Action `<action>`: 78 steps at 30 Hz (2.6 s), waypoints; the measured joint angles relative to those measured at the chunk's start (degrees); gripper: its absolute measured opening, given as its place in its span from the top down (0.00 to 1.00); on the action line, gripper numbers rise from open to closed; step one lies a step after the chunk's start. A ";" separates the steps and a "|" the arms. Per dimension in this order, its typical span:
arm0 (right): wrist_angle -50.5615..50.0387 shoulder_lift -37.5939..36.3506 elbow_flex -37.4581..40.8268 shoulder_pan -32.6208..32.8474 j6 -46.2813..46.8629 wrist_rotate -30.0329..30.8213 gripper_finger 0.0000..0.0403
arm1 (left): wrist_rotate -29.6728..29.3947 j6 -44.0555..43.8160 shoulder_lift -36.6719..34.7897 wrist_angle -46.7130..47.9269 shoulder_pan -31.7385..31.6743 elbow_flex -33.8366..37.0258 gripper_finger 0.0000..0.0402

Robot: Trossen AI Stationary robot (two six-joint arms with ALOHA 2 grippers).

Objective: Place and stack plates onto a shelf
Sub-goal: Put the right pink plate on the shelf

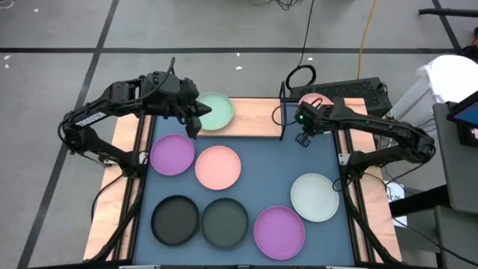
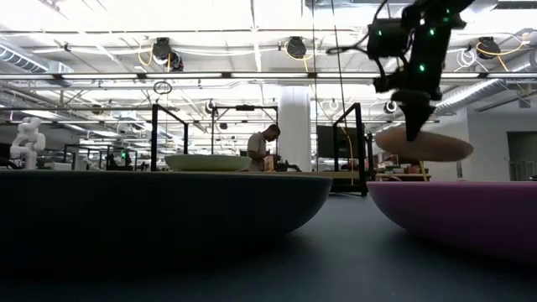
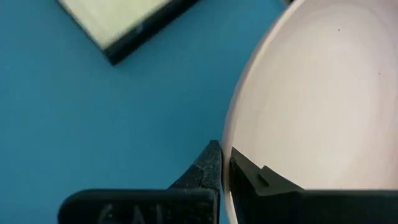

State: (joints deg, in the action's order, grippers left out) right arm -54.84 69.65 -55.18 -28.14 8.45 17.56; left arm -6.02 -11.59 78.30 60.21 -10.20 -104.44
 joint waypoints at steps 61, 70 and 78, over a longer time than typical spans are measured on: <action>-12.47 28.64 -57.94 14.72 -20.58 1.69 1.00 | -0.07 -7.40 -1.17 0.87 0.17 0.07 0.98; -9.13 33.39 -57.94 15.10 -22.96 -1.30 1.00 | -0.09 -7.98 -1.17 2.43 0.17 0.07 0.98; -8.47 37.35 -57.90 15.11 -22.82 -4.27 1.00 | -0.11 -7.65 -1.48 4.68 0.17 0.04 0.98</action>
State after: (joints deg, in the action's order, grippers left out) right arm -63.31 107.00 -113.08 -13.04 -14.37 13.29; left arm -6.13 -19.24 76.82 64.89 -10.02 -104.40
